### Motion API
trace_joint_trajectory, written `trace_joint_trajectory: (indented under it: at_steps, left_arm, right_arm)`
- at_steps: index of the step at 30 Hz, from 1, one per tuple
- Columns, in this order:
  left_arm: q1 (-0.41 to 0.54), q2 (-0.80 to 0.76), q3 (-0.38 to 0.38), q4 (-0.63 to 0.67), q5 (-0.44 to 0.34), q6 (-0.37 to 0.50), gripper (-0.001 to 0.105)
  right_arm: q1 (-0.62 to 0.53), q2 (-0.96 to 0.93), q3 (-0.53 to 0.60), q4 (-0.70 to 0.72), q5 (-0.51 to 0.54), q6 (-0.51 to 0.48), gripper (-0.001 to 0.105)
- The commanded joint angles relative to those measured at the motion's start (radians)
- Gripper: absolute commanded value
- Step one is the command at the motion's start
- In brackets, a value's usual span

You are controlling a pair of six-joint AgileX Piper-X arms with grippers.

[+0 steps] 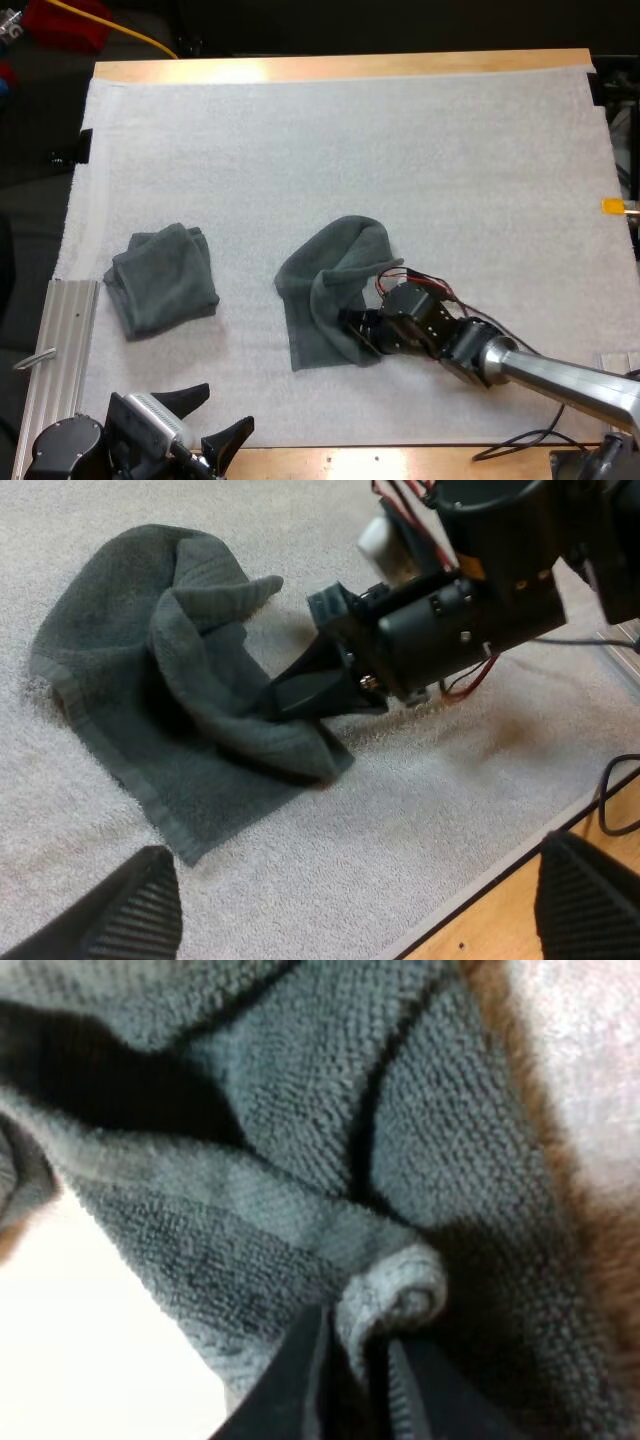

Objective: Pick towel from pile, fold and stack

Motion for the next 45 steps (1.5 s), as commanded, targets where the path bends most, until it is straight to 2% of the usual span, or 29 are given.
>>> trace_joint_trajectory:
  at_steps: [1,3,6,10,15,18,21,26,32,37,45]
  left_arm:
    - [-0.004,0.002,-0.006,-0.016,0.012,-0.001,0.070]
    - [-0.004,0.003,-0.006,-0.016,0.012,-0.003,0.070]
    - [-0.004,0.020,-0.005,-0.016,0.029,-0.008,0.070]
    - [-0.004,0.070,0.019,-0.016,0.074,-0.008,0.070]
    - [-0.042,0.119,0.067,-0.064,0.080,-0.033,0.070]
    - [-0.055,0.150,0.108,-0.141,0.069,-0.070,0.070]
    - [-0.055,0.204,0.146,-0.219,0.073,-0.143,0.070]
    - [-0.073,0.307,0.173,-0.285,0.080,-0.186,0.070]
    - [-0.199,0.467,0.176,-0.313,0.079,-0.189,0.070]
    - [-0.320,0.601,0.176,-0.354,0.016,-0.195,0.069]
    - [-0.533,0.847,0.176,-0.560,-0.042,-0.329,0.069]
  right_arm:
    - [0.000,-0.019,0.002,0.054,0.032,-0.048,0.005]
    - [0.000,-0.056,0.002,0.129,0.093,-0.118,0.001]
    - [0.000,-0.109,0.002,0.225,0.177,-0.216,0.002]
    - [0.000,-0.167,0.002,0.349,0.288,-0.284,0.002]
    - [0.000,-0.214,0.002,0.493,0.405,-0.317,0.002]
    - [0.000,-0.225,0.002,0.550,0.462,-0.317,0.002]
    - [0.000,-0.229,0.002,0.593,0.500,-0.317,0.002]
    - [0.000,-0.231,0.002,0.620,0.512,-0.317,0.002]
    - [0.000,-0.231,0.002,0.620,0.519,-0.315,0.002]
    - [0.000,-0.231,0.002,0.620,0.525,-0.315,0.002]
    - [0.000,-0.231,0.002,0.620,0.525,-0.315,0.002]
